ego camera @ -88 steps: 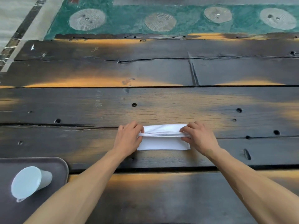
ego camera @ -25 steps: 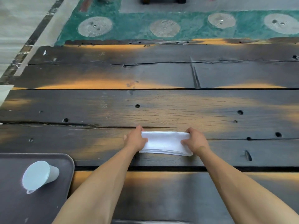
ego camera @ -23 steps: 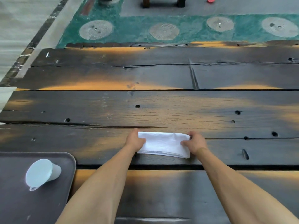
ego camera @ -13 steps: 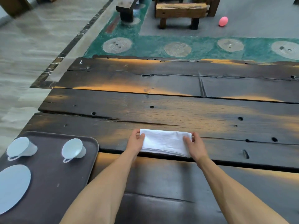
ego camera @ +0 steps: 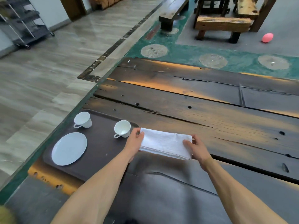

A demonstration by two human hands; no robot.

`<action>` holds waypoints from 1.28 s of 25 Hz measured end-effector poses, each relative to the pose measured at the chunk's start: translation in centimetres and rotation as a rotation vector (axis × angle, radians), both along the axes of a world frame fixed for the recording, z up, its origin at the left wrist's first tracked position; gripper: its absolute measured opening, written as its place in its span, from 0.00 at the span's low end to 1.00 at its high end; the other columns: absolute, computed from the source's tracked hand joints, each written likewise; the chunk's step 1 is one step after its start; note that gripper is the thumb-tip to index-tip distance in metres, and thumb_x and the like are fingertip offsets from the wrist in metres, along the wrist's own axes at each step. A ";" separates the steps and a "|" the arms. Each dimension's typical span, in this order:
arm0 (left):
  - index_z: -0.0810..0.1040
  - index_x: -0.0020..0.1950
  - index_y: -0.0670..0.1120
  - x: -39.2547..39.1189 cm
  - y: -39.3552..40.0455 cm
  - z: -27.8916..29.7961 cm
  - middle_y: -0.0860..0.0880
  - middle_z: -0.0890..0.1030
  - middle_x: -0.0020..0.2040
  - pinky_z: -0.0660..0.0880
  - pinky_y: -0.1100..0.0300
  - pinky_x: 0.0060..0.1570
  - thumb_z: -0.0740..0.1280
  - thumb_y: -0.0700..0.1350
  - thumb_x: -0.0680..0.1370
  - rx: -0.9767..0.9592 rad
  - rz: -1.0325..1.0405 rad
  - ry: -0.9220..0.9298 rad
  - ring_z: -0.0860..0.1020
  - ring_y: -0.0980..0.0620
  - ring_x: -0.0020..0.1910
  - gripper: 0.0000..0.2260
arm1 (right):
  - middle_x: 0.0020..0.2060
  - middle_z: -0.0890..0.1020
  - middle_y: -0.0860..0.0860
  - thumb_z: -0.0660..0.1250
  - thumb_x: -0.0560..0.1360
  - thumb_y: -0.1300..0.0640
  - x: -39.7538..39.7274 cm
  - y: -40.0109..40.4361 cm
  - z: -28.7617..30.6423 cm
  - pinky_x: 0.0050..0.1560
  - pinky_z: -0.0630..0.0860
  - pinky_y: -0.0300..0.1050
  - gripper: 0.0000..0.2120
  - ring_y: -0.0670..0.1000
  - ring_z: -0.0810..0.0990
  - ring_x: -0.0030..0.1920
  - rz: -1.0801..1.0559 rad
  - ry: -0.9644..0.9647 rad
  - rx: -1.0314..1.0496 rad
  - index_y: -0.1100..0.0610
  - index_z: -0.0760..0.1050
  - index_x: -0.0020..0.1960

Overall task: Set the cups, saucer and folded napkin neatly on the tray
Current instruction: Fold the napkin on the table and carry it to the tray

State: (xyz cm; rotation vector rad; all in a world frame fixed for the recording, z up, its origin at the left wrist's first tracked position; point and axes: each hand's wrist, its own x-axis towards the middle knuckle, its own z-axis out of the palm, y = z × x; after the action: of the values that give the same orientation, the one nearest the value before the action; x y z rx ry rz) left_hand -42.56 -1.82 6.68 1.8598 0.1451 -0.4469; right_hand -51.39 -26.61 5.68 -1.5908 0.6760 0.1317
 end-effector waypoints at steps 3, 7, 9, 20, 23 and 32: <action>0.71 0.57 0.54 0.3 4.9 0.6 0.55 0.75 0.51 0.69 0.66 0.36 0.58 0.47 0.82 0.088 -0.023 -0.023 0.72 0.61 0.45 0.06 | 0.47 0.79 0.54 0.65 0.76 0.60 0.5 4.4 0.4 0.34 0.77 0.46 0.04 0.53 0.79 0.42 0.000 0.012 0.053 0.54 0.72 0.50; 0.71 0.58 0.53 1.0 12.0 0.9 0.54 0.76 0.52 0.70 0.70 0.27 0.57 0.47 0.82 0.137 -0.057 -0.013 0.73 0.59 0.44 0.07 | 0.48 0.79 0.56 0.67 0.75 0.63 0.9 11.3 0.7 0.30 0.78 0.45 0.06 0.53 0.81 0.41 -0.011 0.021 0.061 0.56 0.73 0.51; 0.71 0.59 0.53 1.2 14.9 0.9 0.53 0.76 0.53 0.73 0.66 0.30 0.57 0.47 0.82 0.138 -0.071 -0.002 0.74 0.57 0.45 0.08 | 0.48 0.80 0.58 0.67 0.75 0.64 0.9 14.3 0.6 0.30 0.79 0.46 0.08 0.54 0.81 0.41 -0.020 0.031 0.063 0.57 0.73 0.53; 0.71 0.64 0.51 4.1 26.6 -3.1 0.50 0.77 0.54 0.70 0.61 0.42 0.57 0.42 0.81 0.197 -0.166 0.072 0.74 0.53 0.49 0.13 | 0.44 0.81 0.56 0.67 0.72 0.73 1.0 26.7 -1.9 0.33 0.82 0.47 0.19 0.52 0.82 0.39 -0.105 0.100 0.132 0.57 0.75 0.58; 0.71 0.66 0.50 4.7 27.4 -4.1 0.50 0.78 0.54 0.71 0.60 0.45 0.57 0.40 0.80 0.178 -0.205 0.096 0.75 0.51 0.52 0.16 | 0.44 0.83 0.55 0.67 0.72 0.72 1.3 28.2 -2.8 0.49 0.82 0.57 0.19 0.55 0.83 0.42 -0.200 0.123 0.057 0.59 0.76 0.60; 0.77 0.61 0.47 6.8 27.7 -7.0 0.49 0.80 0.46 0.72 0.62 0.42 0.62 0.39 0.78 0.284 -0.211 0.065 0.77 0.51 0.47 0.13 | 0.41 0.85 0.53 0.74 0.68 0.62 2.6 29.6 -5.9 0.54 0.79 0.56 0.10 0.57 0.83 0.46 -0.290 0.305 -0.170 0.58 0.81 0.49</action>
State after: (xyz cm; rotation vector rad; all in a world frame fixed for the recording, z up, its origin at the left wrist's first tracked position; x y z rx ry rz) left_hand -35.78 25.89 -0.29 2.1504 0.0575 -0.6609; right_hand -48.78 3.00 -0.20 -1.6310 1.1736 0.1050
